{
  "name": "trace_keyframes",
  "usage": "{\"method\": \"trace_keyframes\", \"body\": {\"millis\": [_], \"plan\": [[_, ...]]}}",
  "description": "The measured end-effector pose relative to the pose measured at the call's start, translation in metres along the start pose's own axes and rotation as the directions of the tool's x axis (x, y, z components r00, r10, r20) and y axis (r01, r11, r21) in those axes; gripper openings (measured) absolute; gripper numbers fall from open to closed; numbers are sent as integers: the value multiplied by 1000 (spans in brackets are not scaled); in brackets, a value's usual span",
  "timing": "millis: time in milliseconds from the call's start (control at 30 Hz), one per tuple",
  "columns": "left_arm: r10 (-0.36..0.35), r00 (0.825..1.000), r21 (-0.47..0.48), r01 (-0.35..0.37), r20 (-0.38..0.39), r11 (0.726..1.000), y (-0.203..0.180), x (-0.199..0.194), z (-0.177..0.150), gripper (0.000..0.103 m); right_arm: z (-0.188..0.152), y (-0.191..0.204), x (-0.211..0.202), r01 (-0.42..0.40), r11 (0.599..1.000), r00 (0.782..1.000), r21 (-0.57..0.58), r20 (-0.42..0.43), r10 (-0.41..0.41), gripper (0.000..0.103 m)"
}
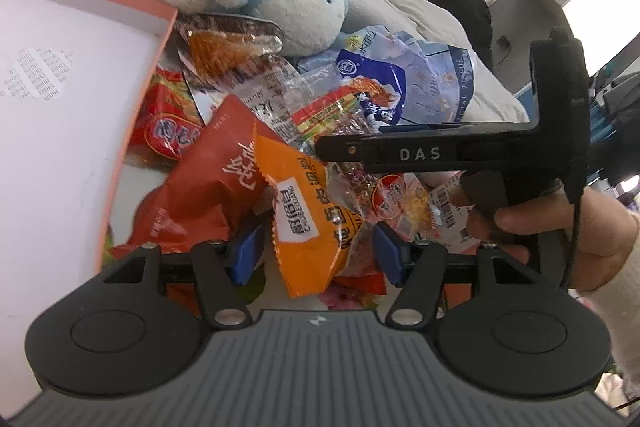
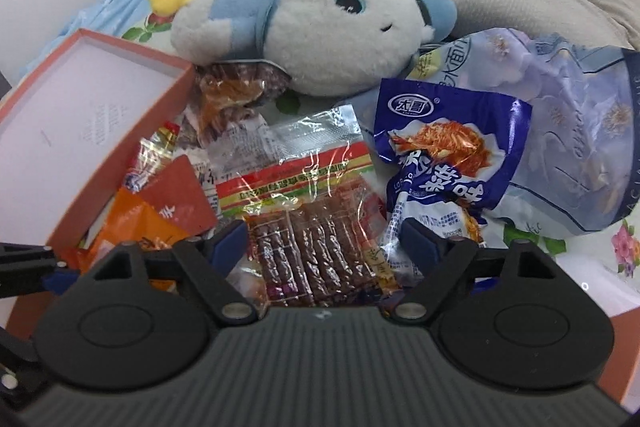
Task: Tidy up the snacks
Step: 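Lower the right gripper onto the brown jerky pack while the left gripper grasps the orange bag, then lift the brown jerky pack with the right gripper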
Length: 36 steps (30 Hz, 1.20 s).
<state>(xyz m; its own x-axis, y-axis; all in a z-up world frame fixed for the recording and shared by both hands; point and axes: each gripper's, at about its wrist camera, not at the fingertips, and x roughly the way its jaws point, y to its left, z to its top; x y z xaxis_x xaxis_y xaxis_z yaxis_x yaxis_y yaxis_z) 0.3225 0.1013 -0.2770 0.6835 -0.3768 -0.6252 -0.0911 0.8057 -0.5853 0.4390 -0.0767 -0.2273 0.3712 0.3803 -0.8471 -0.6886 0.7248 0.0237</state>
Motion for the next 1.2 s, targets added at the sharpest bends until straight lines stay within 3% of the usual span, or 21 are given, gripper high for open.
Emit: {"method": "trace_keyframes", "body": {"millis": [133, 300, 467, 700, 800, 900, 1000, 1067, 1100, 1133, 1200], "plan": [[-15, 1000, -15, 15, -10, 1000, 0, 7, 0, 66, -1, 6, 5, 0, 998, 1000, -56, -31, -2, 94], [-13, 1000, 11, 13, -11, 1000, -8, 14, -2, 63, -2, 8, 5, 12, 998, 999, -70, -29, -14, 93], [-4, 1000, 17, 4, -13, 1000, -9, 13, -7, 48, -6, 10, -1, 27, 997, 999, -74, -21, -28, 84], [9, 1000, 35, -9, -4, 999, -18, 1, -12, 40, -10, 16, -15, 44, 998, 999, -40, -9, -44, 75], [14, 1000, 35, -14, -2, 999, -19, -7, -16, 37, -13, 17, -25, 42, 999, 999, -16, -5, -42, 64], [23, 1000, 41, -23, 2, 999, -22, -18, -22, 36, -17, 18, -33, 36, 999, 999, 9, -14, -36, 60], [30, 1000, 33, -30, 2, 999, -21, -30, -29, 36, -22, 19, -40, 31, 999, 999, 35, -23, -30, 47], [34, 999, 28, -34, 2, 999, -20, -39, -34, 36, -27, 19, -44, 16, 998, 999, 61, -34, -14, 45], [37, 999, 27, -37, 3, 999, -20, -43, -36, 36, -29, 19, -46, 14, 997, 999, 69, -37, -11, 38], [44, 999, 24, -44, 6, 999, -19, -47, -37, 35, -32, 20, -47, 22, 997, 999, 75, -45, -18, 18], [54, 998, 18, -54, 10, 998, -17, -56, -41, 35, -36, 19, -50, 24, 995, 999, 98, -50, -20, 19]]}}
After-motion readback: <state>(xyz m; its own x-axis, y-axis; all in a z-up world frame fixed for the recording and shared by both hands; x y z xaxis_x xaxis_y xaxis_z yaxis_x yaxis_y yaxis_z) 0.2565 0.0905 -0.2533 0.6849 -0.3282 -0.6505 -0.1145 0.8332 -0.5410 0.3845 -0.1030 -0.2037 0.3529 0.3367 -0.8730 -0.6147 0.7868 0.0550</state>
